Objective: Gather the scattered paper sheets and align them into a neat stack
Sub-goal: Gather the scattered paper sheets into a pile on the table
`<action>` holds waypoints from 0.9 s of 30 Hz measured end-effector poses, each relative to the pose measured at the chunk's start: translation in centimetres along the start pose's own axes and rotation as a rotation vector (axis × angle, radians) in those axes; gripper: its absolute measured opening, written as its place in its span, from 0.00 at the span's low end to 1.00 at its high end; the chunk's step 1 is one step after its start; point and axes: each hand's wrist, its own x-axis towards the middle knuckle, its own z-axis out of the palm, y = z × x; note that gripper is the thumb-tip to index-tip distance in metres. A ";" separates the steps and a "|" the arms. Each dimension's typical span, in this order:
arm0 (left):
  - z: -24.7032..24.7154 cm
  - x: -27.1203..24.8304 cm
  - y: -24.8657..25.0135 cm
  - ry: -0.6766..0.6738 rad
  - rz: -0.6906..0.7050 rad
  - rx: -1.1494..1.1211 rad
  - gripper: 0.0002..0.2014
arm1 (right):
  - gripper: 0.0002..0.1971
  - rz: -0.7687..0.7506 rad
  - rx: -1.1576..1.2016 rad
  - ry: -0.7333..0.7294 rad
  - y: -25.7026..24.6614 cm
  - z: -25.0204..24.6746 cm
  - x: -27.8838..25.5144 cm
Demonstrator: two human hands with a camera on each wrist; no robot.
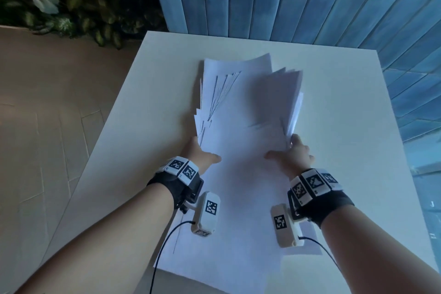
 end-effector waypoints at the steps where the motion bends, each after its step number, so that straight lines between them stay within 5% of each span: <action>1: 0.3 -0.3 0.1 0.008 0.006 0.013 0.45 | 0.33 -0.005 -0.025 -0.013 -0.3 0.1 -0.2; 6: 1.0 -1.3 1.2 0.034 0.049 0.115 0.40 | 0.40 0.062 0.131 -0.126 -1.4 -0.9 -0.4; 10: 0.5 -1.2 1.6 0.025 0.088 0.087 0.38 | 0.19 0.134 0.171 -0.284 -1.5 -2.4 -0.3; 16: -0.1 -0.9 2.0 -0.043 0.046 0.084 0.43 | 0.07 0.131 0.203 -0.288 -0.1 -1.6 -0.4; 21: -0.4 -1.1 1.4 -0.076 0.047 0.064 0.46 | 0.24 0.013 0.232 -0.215 0.1 -0.9 -0.6; 27: -0.3 -0.9 0.9 -0.020 0.024 -0.135 0.40 | 0.31 -0.025 0.200 -0.380 -0.8 -1.8 -0.5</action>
